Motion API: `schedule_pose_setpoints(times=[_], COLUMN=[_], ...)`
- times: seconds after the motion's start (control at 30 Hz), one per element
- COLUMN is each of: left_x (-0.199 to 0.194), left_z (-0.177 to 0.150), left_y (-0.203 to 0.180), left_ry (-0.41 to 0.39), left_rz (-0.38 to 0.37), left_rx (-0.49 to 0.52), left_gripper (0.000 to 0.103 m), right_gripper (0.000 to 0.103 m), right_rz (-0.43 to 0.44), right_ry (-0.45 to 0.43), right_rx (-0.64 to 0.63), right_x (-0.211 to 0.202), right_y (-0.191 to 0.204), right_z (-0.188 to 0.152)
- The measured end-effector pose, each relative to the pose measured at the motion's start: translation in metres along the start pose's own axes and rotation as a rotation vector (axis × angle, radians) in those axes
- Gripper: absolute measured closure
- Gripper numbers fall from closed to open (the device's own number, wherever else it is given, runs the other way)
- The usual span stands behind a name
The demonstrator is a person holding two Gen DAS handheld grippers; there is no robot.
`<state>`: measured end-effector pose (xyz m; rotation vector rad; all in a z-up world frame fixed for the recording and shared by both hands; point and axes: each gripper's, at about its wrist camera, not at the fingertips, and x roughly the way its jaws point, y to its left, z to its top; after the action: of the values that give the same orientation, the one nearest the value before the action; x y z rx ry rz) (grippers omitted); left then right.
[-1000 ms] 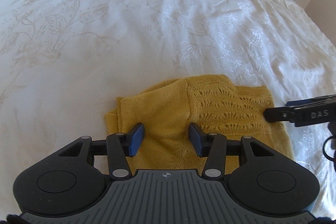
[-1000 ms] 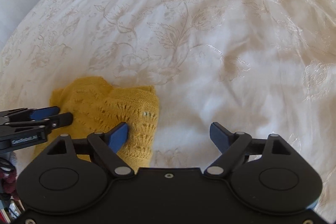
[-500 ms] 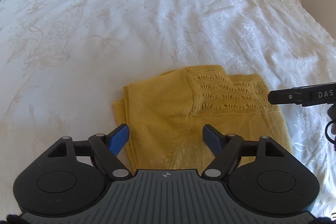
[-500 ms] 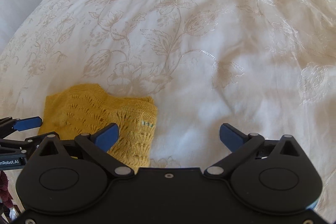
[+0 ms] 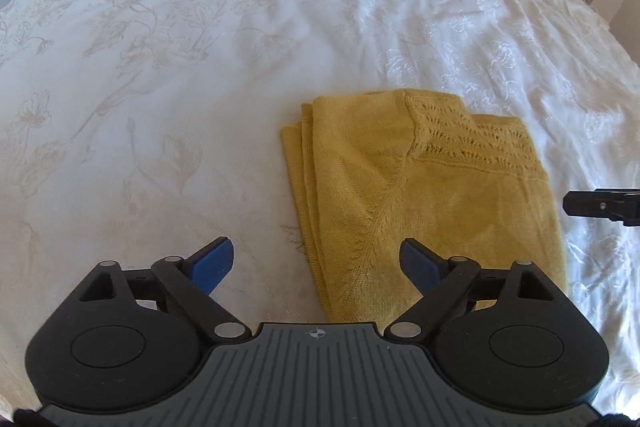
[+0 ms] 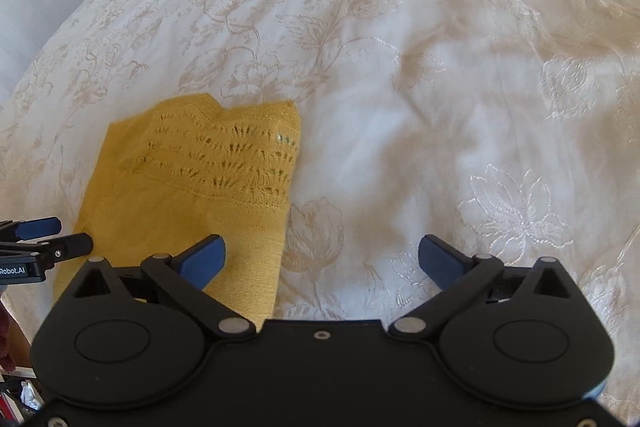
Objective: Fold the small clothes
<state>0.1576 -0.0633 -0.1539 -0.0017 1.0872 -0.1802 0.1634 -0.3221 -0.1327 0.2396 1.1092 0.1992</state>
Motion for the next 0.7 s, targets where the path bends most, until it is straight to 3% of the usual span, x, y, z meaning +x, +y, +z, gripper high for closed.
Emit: schedule_pose_setpoints(times=[0.1, 0.23, 0.4, 0.7], left_x=[-0.019, -0.045, -0.069, -0.086], left_z=[-0.003, -0.007, -0.010, -0.029], left_y=[-0.003, -0.010, -0.018, -0.017], left_ry=[-0.018, -0.051, -0.081, -0.057], left_rz=[0.004, 0.048, 0.086, 0.057], left_rx=[-0.017, -0.030, -0.047, -0.056], left_gripper=[0.011, 0.000, 0.000, 0.000], right_gripper=[0.001, 0.001, 0.001, 0.001], right_rz=[0.017, 0.019, 0.012, -0.015], right_ry=[-0.046, -0.080, -0.082, -0.127], right_rx=[-0.023, -0.049, -0.059, -0.019], right_x=[-0.019, -0.042, -0.058, -0.091], right_y=[0.005, 0.017, 0.027, 0.051], right_z=[-0.002, -0.010, -0.023, -0.057])
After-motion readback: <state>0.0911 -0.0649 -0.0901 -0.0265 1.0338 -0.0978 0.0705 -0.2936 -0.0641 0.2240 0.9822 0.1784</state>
